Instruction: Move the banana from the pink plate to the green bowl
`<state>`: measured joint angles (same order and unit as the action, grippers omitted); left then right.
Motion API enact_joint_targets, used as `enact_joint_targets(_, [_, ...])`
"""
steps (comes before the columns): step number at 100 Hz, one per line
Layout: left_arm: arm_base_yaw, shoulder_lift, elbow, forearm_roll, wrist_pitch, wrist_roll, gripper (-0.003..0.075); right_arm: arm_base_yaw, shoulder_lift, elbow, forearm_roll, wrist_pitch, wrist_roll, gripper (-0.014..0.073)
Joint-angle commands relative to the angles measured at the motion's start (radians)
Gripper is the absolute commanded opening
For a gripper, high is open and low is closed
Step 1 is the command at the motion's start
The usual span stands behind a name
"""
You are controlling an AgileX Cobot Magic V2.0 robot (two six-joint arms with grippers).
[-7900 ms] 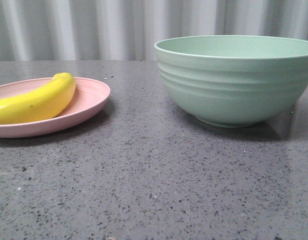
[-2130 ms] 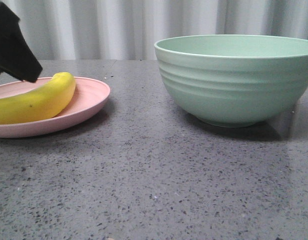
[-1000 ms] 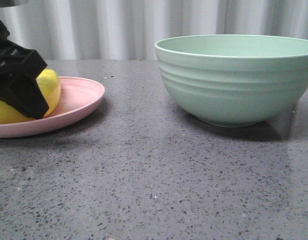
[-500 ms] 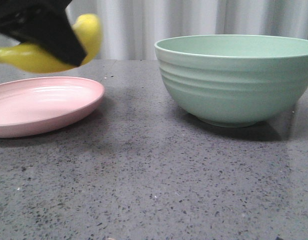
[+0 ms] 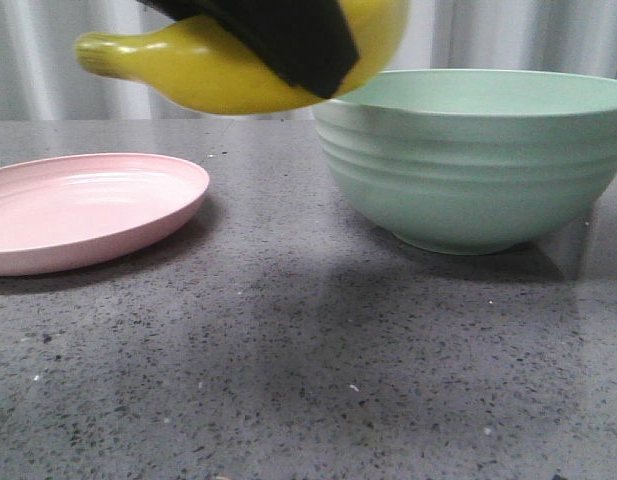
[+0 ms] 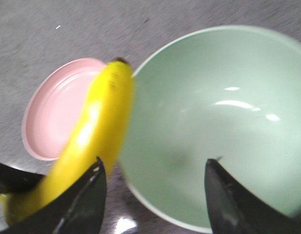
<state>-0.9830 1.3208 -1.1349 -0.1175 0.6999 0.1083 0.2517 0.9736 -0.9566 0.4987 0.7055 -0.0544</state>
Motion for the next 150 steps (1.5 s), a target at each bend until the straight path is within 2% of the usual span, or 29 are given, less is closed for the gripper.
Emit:
enact_joint_targets(1, [-0.032, -0.024, -0.037, -0.012, -0.059, 0.001, -0.002, 0.04, 0.048, -0.051, 0.069, -0.074, -0.012, 0.0374])
enact_joint_targets(27, [-0.041, -0.024, -0.037, -0.012, -0.063, 0.001, -0.002, 0.14, 0.21, -0.11, 0.127, -0.129, -0.012, 0.0374])
enact_joint_targets(49, [-0.041, -0.024, -0.037, -0.012, -0.063, 0.001, -0.002, 0.157, 0.27, -0.132, 0.14, -0.125, -0.012, 0.0372])
enact_joint_targets(56, [-0.041, -0.024, -0.037, -0.012, -0.063, 0.001, -0.0019, 0.157, 0.27, -0.132, 0.14, -0.119, -0.012, 0.034])
enact_joint_targets(64, [-0.041, -0.024, -0.037, -0.012, -0.063, 0.001, -0.0012, 0.157, 0.27, -0.132, 0.14, -0.119, -0.012, 0.025])
enact_joint_targets(71, [-0.041, -0.024, -0.037, -0.012, -0.065, 0.001, 0.0043, 0.157, 0.27, -0.132, 0.14, -0.119, -0.012, 0.0141])
enact_joint_targets(80, [-0.041, -0.026, -0.037, -0.012, -0.076, 0.0, 0.0179, 0.157, 0.27, -0.132, 0.14, -0.12, -0.012, 0.0003])
enact_joint_targets(87, [-0.041, -0.033, -0.037, -0.015, -0.094, 0.0, 0.0292, 0.157, 0.27, -0.132, 0.14, -0.12, -0.012, -0.0073])
enact_joint_targets(95, [-0.039, -0.047, -0.037, -0.008, -0.112, 0.0, 0.0398, 0.157, 0.268, -0.133, 0.14, -0.126, -0.012, -0.0071])
enact_joint_targets(100, [-0.034, -0.057, -0.037, -0.006, -0.112, 0.0, 0.0431, 0.157, 0.268, -0.138, 0.14, -0.126, -0.012, -0.0071])
enact_joint_targets(113, [-0.006, -0.094, -0.037, -0.005, -0.112, 0.0, 0.0438, 0.155, 0.268, -0.177, 0.131, -0.128, -0.014, -0.0071])
enact_joint_targets(126, [0.02, -0.136, -0.037, -0.005, -0.112, -0.02, 0.0438, 0.155, 0.268, -0.237, 0.069, -0.159, -0.014, -0.0071])
enact_joint_targets(138, [0.032, -0.165, -0.037, -0.007, -0.112, -0.02, 0.0438, 0.14, 0.268, -0.285, -0.032, -0.208, -0.014, -0.0071])
enact_joint_targets(150, [0.036, -0.186, -0.037, -0.007, -0.112, -0.02, 0.0438, 0.106, 0.268, -0.303, -0.19, -0.274, -0.014, -0.0071])
